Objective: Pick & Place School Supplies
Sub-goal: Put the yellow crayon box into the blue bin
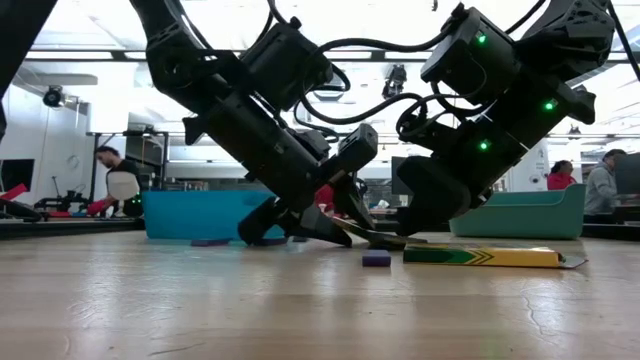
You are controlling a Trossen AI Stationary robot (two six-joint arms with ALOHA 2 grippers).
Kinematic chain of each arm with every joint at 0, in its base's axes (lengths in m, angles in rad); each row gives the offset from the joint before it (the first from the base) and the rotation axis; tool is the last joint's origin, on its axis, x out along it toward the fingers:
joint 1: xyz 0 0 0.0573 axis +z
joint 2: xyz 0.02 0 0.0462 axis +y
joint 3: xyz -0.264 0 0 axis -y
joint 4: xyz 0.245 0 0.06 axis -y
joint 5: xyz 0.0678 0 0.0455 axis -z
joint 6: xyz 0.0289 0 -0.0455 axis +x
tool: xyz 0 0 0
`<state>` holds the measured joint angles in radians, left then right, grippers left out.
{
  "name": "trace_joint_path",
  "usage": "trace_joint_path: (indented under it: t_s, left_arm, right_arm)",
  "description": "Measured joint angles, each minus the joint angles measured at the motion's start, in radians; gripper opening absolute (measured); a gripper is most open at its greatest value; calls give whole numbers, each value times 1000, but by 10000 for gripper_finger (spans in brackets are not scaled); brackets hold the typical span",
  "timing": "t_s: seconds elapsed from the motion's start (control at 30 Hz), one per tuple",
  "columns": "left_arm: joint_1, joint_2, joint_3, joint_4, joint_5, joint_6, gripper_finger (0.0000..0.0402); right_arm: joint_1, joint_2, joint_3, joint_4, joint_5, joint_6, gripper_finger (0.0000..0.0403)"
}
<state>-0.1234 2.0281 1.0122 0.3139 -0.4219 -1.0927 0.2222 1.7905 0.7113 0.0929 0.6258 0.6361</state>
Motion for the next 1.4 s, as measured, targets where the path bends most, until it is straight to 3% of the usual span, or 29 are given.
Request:
trace_joint_path:
  t_s: [0.27, 0.6, 0.87, 1.4]
  left_arm:
    - [0, 0, 0, -1, 3, 19, 166]
    - [0, 1, -2, 1, 10, 18, 123]
    - [0, -1, -2, 8, 9, 20, 115]
    - [-1, -52, -5, 4, 25, 107, 98]
  right_arm:
    - [0, 0, 0, 1, -2, 0, 52]
    - [0, 0, 0, 2, -2, 0, 52]
    - [14, -6, -1, -7, 64, -12, 52]
    - [74, -201, -1, -71, 186, -151, 52]
